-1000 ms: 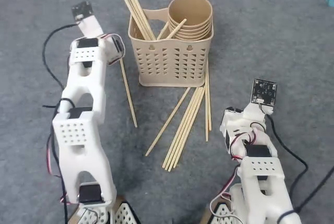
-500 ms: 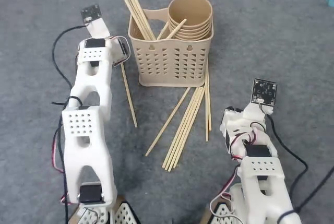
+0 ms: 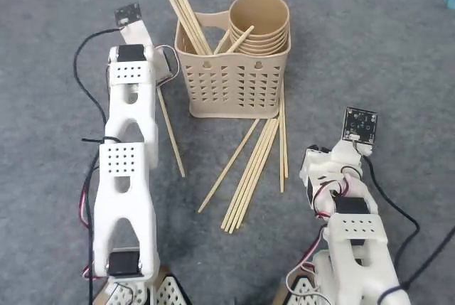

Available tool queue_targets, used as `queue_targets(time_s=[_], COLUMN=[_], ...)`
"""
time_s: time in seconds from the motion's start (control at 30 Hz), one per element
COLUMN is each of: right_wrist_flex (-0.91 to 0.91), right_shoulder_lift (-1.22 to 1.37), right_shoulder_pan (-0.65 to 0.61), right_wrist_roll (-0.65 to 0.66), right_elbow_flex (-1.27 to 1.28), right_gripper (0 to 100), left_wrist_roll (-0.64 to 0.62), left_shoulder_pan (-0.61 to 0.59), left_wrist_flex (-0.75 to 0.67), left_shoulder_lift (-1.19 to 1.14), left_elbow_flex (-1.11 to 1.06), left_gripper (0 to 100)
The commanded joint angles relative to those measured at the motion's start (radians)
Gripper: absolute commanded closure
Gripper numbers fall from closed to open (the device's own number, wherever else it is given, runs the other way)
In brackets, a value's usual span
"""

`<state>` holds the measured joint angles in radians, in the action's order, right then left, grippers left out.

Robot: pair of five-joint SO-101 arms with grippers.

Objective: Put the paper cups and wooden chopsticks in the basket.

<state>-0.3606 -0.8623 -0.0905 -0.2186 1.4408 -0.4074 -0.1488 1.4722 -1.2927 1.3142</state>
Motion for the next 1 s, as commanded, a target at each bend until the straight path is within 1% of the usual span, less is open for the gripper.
queue_targets(time_s=[0.0,0.07,0.1,0.37,0.57,0.73,0.97], right_wrist_flex=[0.022,0.022,0.022,0.022,0.022,0.022,0.022], right_shoulder_lift=[-0.022,-0.022,-0.022,-0.022,-0.022,-0.022,-0.022], right_shoulder_pan=[0.010,0.010,0.010,0.010,0.010,0.010,0.008], right_wrist_roll=[-0.003,-0.003,-0.003,-0.003,-0.003,-0.003,-0.003], right_elbow_flex=[-0.008,-0.008,-0.008,-0.008,-0.008,-0.008,-0.008], right_gripper=[93.3,93.3,93.3,93.3,93.3,93.3,93.3], left_wrist_roll=[-0.009,-0.009,-0.009,-0.009,0.087,0.089,0.089], left_shoulder_pan=[0.003,0.011,0.015,-0.020,-0.040,-0.035,-0.029], left_wrist_flex=[0.178,0.269,0.290,0.287,0.287,0.287,0.285], left_shoulder_lift=[-0.009,-0.029,-0.038,0.087,0.247,0.410,0.641], left_elbow_flex=[0.191,0.311,0.367,0.323,0.259,0.174,-0.091], left_gripper=[99,99,99,99,99,99,99])
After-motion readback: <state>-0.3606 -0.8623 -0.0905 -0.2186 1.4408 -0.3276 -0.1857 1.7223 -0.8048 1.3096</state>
